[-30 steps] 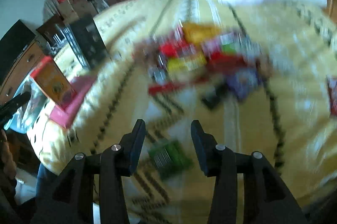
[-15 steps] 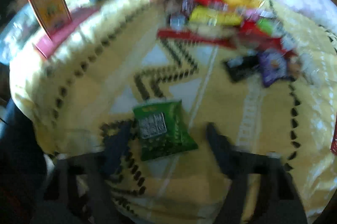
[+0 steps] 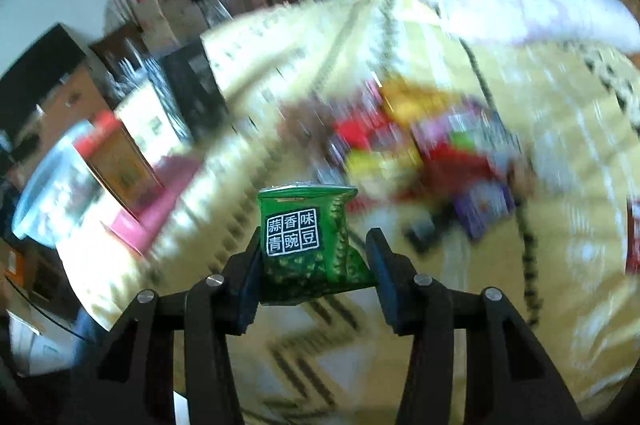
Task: Organize snacks
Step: 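Carry the Pulada and green pea packets over the glass bowl with both tools, then hold both packets above the glass bowl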
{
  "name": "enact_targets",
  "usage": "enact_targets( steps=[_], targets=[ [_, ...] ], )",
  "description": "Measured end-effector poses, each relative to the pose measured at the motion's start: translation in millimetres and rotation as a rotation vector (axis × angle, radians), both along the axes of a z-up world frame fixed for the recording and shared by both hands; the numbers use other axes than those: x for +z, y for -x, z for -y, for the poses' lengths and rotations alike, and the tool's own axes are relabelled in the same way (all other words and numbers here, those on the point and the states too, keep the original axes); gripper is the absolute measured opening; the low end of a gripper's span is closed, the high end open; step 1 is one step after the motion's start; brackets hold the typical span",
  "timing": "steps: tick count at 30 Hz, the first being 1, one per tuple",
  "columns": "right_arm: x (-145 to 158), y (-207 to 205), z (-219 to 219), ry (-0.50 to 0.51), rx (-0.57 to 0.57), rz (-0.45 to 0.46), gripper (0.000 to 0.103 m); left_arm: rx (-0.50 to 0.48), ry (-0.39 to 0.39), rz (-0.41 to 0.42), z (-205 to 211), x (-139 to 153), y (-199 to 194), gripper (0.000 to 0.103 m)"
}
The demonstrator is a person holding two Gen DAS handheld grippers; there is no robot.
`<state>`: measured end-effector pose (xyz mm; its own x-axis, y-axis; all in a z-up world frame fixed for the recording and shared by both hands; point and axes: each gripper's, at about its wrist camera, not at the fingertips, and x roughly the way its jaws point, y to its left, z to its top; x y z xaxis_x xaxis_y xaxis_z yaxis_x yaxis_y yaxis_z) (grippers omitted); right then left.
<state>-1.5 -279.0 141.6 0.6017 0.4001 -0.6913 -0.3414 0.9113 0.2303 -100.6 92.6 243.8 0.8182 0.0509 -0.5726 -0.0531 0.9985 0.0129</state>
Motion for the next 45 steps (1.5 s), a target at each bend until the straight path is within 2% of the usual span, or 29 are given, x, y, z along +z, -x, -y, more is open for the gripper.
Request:
enact_targets(
  steps=[4,9,17,22,27,30,34,40,45],
  targets=[
    [55,-11,-50,-0.044,0.098,0.096,0.052,0.118,0.006,0.052,-55,17,1,0.036],
    [105,-15,-122,-0.081,0.23,0.178,0.052,0.257,0.009,0.094,-118,32,8,0.035],
    [164,-13,-238,-0.116,0.422,0.26,0.052,0.412,0.073,0.115,-201,40,15,0.035],
    [187,-7,-320,-0.116,0.544,0.282,0.052,0.482,0.079,0.107,-236,35,21,0.035],
    [195,-1,-392,-0.125,0.641,0.273,0.052,0.524,0.091,0.109,-259,35,29,0.035],
    [191,1,-435,-0.133,0.691,0.245,0.052,0.542,0.084,0.103,-269,34,28,0.035],
    [180,0,-472,-0.132,0.729,0.208,0.052,0.555,0.075,0.098,-277,34,25,0.035],
    [163,-5,-500,-0.142,0.758,0.149,0.052,0.575,0.074,0.081,-289,28,23,0.035],
    [153,-10,-510,-0.14,0.763,0.133,0.052,0.581,0.071,0.065,-295,22,22,0.035]
  ],
)
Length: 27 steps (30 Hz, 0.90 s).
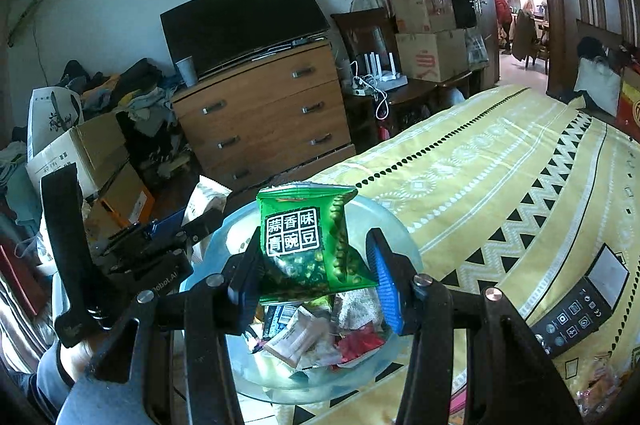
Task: Organize snacks
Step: 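Hold both packets above the glass bowl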
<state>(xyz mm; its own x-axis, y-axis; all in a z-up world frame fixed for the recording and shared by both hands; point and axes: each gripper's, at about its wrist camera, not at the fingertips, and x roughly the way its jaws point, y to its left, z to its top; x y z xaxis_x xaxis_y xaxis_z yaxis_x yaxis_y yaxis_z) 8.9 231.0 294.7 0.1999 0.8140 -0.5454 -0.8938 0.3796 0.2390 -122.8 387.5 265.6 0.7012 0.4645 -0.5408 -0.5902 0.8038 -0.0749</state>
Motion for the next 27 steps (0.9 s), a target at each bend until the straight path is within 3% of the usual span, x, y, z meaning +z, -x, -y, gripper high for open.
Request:
enact_targets(
  steps=[11,27],
  targets=[
    [-2,-2,-3,0.0,0.004,-0.012,0.052,0.018,0.007,-0.058,-3,-14,-6,0.035],
    [-2,-2,-4,-0.001,0.003,-0.017,0.052,0.019,0.008,-0.076,-5,-18,-5,0.035]
  ],
)
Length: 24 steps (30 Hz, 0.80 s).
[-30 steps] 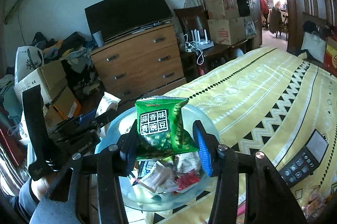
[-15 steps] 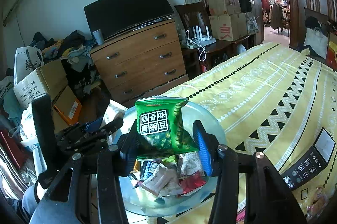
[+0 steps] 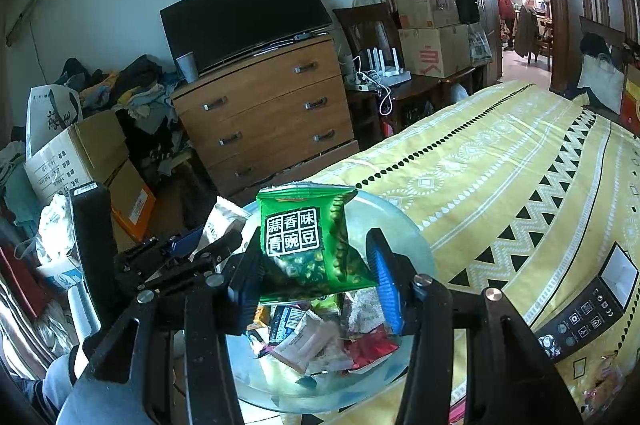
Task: Organize snacks
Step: 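Hold both packets above the glass bowl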
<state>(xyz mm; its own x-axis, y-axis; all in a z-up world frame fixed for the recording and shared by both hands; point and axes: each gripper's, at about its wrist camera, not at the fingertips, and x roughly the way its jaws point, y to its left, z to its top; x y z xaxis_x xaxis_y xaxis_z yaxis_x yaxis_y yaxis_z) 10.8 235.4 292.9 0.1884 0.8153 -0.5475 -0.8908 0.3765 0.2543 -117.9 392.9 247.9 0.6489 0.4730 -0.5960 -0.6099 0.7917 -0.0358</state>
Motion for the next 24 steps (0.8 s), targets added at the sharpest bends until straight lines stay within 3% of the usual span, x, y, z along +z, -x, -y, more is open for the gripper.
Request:
enact_targets(
  steps=[24],
  targets=[
    [-8.0,4.4,-8.8,0.004,0.018,0.002,0.052,0.006,0.003,-0.005,-2.8,-4.6,1.9,0.035]
  ],
)
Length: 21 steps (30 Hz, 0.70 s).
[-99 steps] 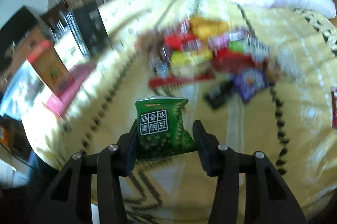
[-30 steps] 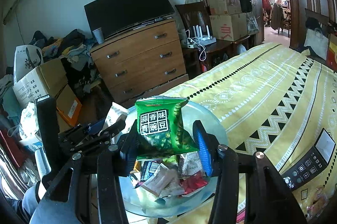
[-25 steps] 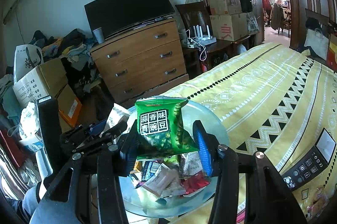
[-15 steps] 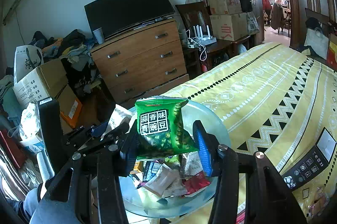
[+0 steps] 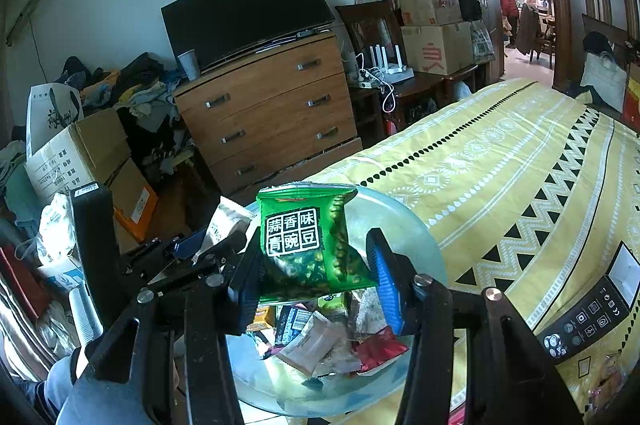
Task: Organize snacks
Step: 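Hold both packets above the glass bowl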
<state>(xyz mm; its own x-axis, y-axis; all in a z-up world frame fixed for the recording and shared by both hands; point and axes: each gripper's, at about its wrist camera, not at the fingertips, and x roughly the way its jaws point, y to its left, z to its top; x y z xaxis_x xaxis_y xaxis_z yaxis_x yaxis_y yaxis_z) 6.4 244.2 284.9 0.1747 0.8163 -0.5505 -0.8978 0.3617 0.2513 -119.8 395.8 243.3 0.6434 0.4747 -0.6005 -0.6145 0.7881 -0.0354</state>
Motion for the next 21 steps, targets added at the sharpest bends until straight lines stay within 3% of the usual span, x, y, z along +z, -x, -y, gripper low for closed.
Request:
enact_targets(
  steps=[21],
  targets=[
    [-11,6,-7,0.01,0.014,-0.005,0.052,0.006,0.007,-0.004,-2,-3,1,0.035]
  ],
)
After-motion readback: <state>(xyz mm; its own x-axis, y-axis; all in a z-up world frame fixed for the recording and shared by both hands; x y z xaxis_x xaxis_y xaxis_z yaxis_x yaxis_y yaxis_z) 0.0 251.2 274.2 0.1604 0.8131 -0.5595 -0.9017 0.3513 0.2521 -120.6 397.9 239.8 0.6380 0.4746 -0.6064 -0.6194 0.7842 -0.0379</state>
